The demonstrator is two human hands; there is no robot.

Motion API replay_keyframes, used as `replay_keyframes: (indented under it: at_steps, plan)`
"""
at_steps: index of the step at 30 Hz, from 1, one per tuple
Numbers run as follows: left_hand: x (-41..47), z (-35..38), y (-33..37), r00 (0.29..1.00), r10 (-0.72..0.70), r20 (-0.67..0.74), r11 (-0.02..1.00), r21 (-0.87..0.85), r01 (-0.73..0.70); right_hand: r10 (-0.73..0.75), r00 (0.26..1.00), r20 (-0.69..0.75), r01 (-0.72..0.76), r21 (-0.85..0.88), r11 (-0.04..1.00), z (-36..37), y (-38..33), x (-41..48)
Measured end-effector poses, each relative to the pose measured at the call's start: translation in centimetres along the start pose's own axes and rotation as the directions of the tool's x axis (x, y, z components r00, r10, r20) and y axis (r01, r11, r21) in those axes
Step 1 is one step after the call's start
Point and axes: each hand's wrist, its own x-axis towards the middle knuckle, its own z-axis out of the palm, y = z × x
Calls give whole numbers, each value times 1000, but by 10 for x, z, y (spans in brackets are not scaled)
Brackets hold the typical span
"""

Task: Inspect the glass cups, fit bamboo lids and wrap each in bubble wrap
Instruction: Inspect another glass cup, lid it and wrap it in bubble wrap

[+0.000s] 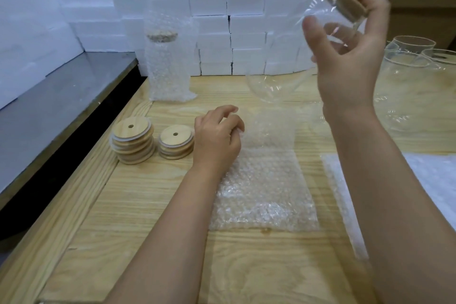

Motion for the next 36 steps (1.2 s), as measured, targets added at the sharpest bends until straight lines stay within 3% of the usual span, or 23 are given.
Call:
replay_keyframes:
  at_steps: [5,11,15,19,30,36]
  plan:
    - [1,2,-1,998,-55,32,992,-116,59,259,954,149,-283,176,943,8,-6,-1]
    - [5,2,-4,993,-7,-118,949,-314,-30,468,863,190,-504,245,829,13,3,-7]
    - [5,2,-4,985,-15,-175,931,-363,-50,490,858,151,-512,199,835,6,10,-4]
    - [7,2,-2,981,-105,-163,908,-418,28,438,886,152,-456,119,882,-1,12,0]
    - [10,1,0,907,-413,84,785,-473,401,383,885,263,-394,-13,919,-8,17,5]
    - [11,-4,11,872,-441,213,631,-618,469,380,865,326,-374,-86,924,-9,19,4]
